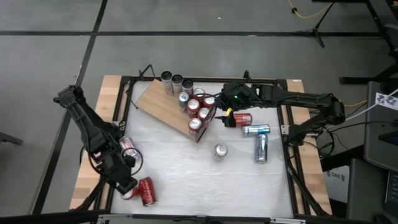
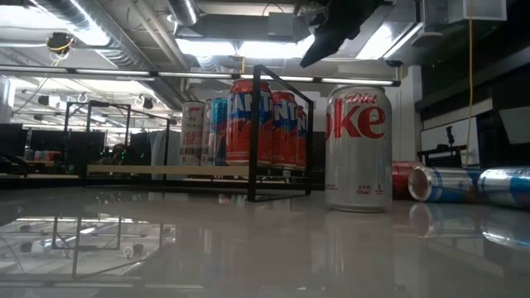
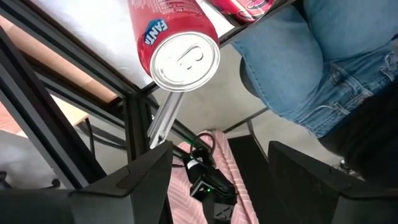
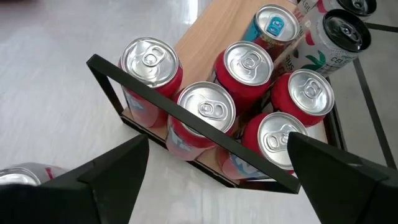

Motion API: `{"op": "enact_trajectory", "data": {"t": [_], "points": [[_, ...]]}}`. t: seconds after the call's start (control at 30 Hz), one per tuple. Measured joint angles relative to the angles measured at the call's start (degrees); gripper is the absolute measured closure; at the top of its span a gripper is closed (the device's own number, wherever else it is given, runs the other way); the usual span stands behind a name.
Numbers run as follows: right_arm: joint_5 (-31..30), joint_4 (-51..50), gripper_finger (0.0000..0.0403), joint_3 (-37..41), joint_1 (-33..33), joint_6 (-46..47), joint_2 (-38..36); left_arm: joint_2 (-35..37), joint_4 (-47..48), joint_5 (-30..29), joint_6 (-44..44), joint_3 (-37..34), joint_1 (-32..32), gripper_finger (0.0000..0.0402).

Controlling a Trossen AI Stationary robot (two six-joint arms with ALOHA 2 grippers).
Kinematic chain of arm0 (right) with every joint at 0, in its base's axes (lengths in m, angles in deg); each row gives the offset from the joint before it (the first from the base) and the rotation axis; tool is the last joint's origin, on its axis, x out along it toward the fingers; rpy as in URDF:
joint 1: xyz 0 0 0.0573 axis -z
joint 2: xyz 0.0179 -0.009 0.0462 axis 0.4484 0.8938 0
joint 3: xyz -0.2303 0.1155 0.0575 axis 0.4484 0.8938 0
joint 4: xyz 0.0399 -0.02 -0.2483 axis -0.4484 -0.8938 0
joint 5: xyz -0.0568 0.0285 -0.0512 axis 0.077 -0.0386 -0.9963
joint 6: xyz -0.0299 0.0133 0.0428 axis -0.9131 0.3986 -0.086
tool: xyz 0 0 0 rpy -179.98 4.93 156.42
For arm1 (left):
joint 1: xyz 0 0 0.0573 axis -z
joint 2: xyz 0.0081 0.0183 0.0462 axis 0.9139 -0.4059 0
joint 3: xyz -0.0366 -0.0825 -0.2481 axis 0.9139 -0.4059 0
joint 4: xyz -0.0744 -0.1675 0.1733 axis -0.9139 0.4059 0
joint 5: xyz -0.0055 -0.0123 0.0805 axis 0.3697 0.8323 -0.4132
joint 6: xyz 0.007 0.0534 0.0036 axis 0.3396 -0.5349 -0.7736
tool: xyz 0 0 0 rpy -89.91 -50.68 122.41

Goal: Pick and place cans onto a shelf
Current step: Put the red soda can on the shelf and align with the other red soda cans

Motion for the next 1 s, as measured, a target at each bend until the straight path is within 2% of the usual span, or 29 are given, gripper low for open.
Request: {"op": "enact_trajectory", "data": {"t": [0.33, 0.73, 1.0], "points": [[0.0, 0.0, 0.0031, 0.0, 0.0, 0.0, 0.0, -0.3, 0.1, -0.4, -3.3, 0.0, 0.0, 0.0142], [0.0, 0.0, 0.0031, 0.0, 0.0, 0.0, 0.0, -6.4, 0.1, -1.0, -3.4, 0.0, 3.1, 0.0052], [0.0, 0.0, 0.0031, 0.0, 0.0, 0.0, 0.0, -9.9, 0.1, -4.7, -3.6, 0.0, 3.1, 0.004]]}}
